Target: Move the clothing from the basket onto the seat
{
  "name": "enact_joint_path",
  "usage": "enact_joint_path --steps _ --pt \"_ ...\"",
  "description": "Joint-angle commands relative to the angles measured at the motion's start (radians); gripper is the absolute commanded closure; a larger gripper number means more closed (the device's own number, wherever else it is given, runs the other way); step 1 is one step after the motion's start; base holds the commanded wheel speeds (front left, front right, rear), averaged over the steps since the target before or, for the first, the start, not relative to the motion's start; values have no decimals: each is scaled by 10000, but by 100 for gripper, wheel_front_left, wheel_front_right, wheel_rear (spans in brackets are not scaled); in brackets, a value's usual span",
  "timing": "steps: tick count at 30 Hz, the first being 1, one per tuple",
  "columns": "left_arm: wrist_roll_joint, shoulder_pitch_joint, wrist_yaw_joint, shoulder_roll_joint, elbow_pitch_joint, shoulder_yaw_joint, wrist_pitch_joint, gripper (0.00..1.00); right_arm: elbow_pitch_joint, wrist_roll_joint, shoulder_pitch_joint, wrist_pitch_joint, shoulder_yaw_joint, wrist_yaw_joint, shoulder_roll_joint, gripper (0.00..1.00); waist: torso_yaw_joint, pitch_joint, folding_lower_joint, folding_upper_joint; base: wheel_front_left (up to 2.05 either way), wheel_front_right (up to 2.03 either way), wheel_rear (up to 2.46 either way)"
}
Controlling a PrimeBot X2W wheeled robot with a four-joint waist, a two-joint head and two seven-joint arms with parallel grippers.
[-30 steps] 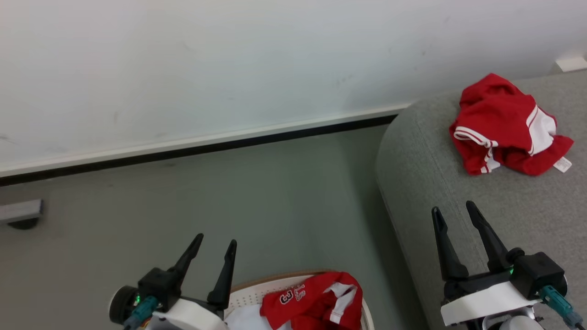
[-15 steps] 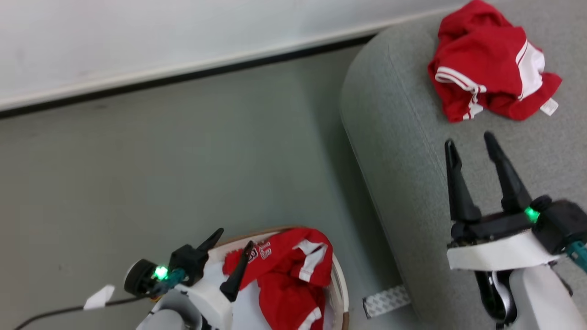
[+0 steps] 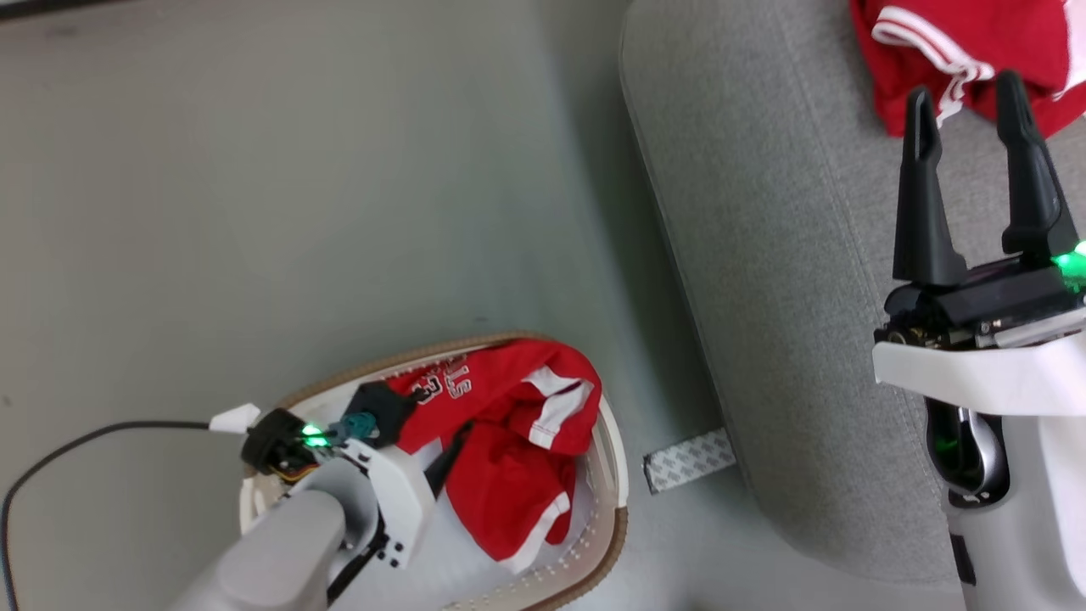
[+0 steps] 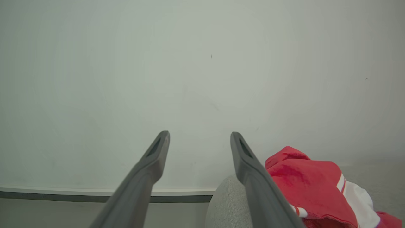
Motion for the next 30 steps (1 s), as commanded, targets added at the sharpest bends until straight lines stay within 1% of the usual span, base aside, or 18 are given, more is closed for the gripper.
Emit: enact_joint_path --steps 1,8,12,13,18,24,30 --pt "-231 -149 13 166 144 -183 90 0 -71 65 -168 -18 -2 -26 14 0 -171 486 -2 -1 0 0 0" --pt "-1259 -945 12 554 796 -1793 742 0 -683 266 -750 -18 -298 -26 13 0 -566 1415 -2 -1 0 0 0" --pt "-1632 -1362 13 816 1020 -2623 1042 0 -976 325 -926 -18 -287 -26 13 0 -843 1888 -2 -1 0 0 0" --pt "-1866 -1496 11 884 1116 -2987 1210 0 -1071 399 -978 -18 -266 -26 12 0 -963 2064 -2 -1 0 0 0" --pt "-2187 -1843 11 1049 1283 -3798 1491 0 -1144 590 -910 -20 -162 -24 14 0 -1199 2329 -2 -1 0 0 0" --pt "-2367 -1994 11 1148 1083 -4261 2051 0 -1029 926 -756 -20 8 -26 13 0 -1387 2532 -2 -1 0 0 0" --pt "-1997 -1781 11 1274 281 -4365 3005 0 -981 945 -663 -18 30 -26 11 0 -1406 2613 -2 -1 0 0 0"
